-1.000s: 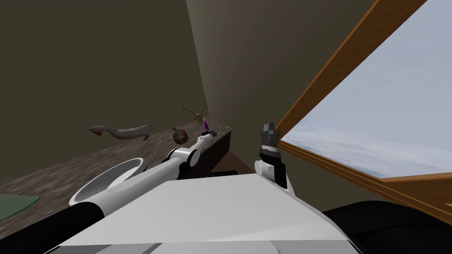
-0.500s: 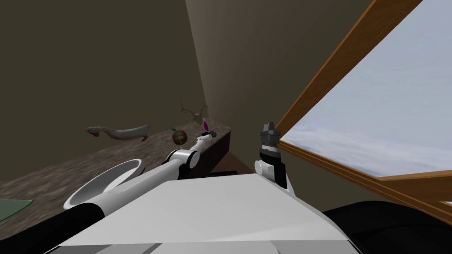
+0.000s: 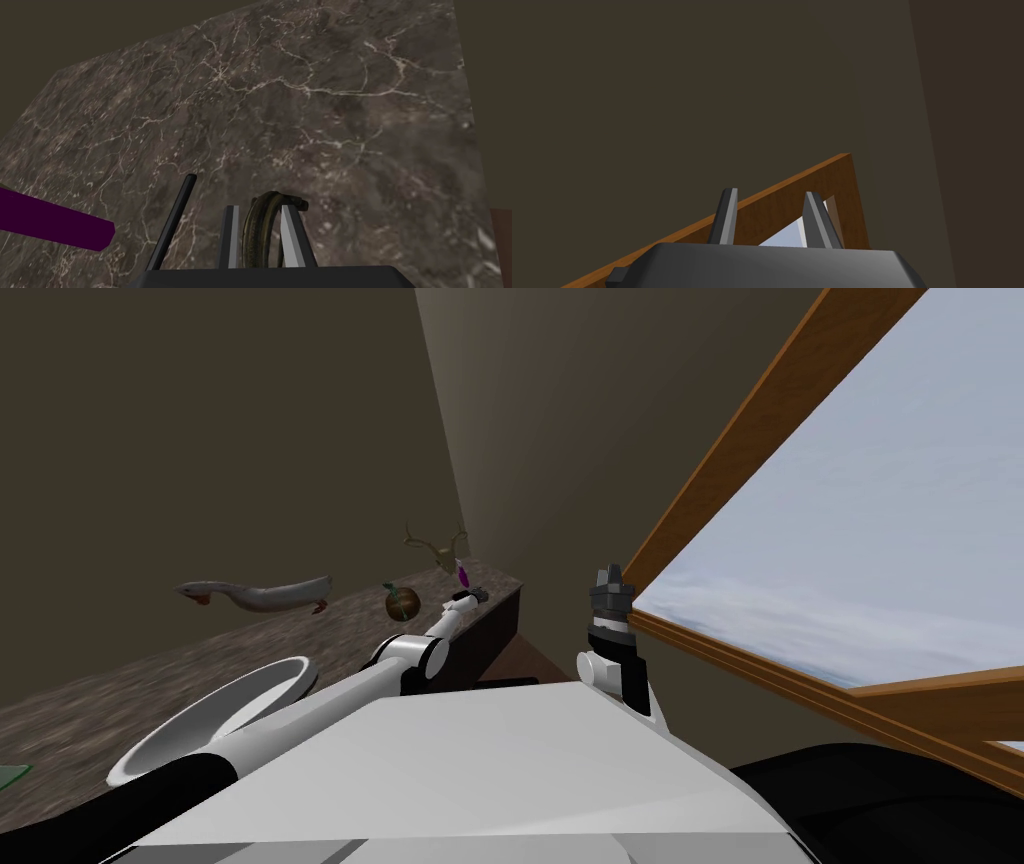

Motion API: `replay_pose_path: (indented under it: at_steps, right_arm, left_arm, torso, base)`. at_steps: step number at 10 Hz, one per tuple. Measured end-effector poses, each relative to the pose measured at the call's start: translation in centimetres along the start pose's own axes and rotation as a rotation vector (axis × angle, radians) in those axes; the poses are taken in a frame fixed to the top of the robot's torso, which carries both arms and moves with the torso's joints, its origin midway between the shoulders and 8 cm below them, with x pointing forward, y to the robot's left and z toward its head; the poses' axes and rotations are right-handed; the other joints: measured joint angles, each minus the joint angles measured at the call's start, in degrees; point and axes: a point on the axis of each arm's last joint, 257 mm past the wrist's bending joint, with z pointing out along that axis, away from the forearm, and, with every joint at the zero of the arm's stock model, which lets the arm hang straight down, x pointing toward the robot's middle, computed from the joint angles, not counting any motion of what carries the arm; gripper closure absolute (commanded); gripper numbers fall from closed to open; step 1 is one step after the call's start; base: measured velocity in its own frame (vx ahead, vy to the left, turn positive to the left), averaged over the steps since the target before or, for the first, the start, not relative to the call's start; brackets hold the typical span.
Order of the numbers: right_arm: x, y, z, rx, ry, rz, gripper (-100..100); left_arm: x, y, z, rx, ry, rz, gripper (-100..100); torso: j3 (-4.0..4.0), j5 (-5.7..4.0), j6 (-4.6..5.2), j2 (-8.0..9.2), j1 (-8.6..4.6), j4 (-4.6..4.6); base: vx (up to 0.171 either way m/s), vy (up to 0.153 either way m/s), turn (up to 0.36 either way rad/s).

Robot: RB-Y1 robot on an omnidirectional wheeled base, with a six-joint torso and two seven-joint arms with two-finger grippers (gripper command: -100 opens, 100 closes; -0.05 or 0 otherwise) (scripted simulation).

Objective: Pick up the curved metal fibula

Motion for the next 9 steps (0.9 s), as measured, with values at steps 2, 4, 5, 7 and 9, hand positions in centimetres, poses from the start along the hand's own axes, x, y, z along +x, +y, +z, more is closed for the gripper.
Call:
replay_pose_path:
  at_steps: [2,4,5,7,9]
  right_arm:
    - [0.0,0.0,0.0,0.000,0.000,0.000,0]
    - [0.0,0.0,0.0,0.000,0.000,0.000,0]
    - [0.0,0.0,0.0,0.000,0.000,0.000,0]
    - [0.0,0.0,0.0,0.000,0.000,0.000,0]
    - [0.0,0.0,0.0,0.000,0.000,0.000,0]
  left_arm:
    - [-0.7,0.3,-0.6,0.000,-0.004,-0.012,100]
    - [0.5,-0.4,-0.7,0.016,0.023,-0.008,100]
    - [-0.8,-0.3,-1.1,0.008,0.014,-0.018,100]
    - [-2.3,0.0,-1.6,0.000,-0.002,-0.028,100]
    - [-1.5,-0.7,-2.0,0.016,0.017,-0.028,100]
  torso:
    - [-0.12,0.08,0.00,0.02,0.03,-0.25]
    - [-0.08,0.10,-0.01,0.06,0.08,-0.21]
    - [-0.19,0.11,0.00,-0.09,0.01,-0.30]
    - [-0.30,0.15,-0.01,-0.16,0.04,-0.44]
    - [-0.23,0.17,0.00,-0.06,0.13,-0.39]
  base:
    - [-0.005,-0.007,0.003]
    - [0.022,-0.018,-0.051]
    - [0.056,-0.040,-0.046]
    - [0.019,-0.011,0.002]
    - [0.024,-0.008,-0.043]
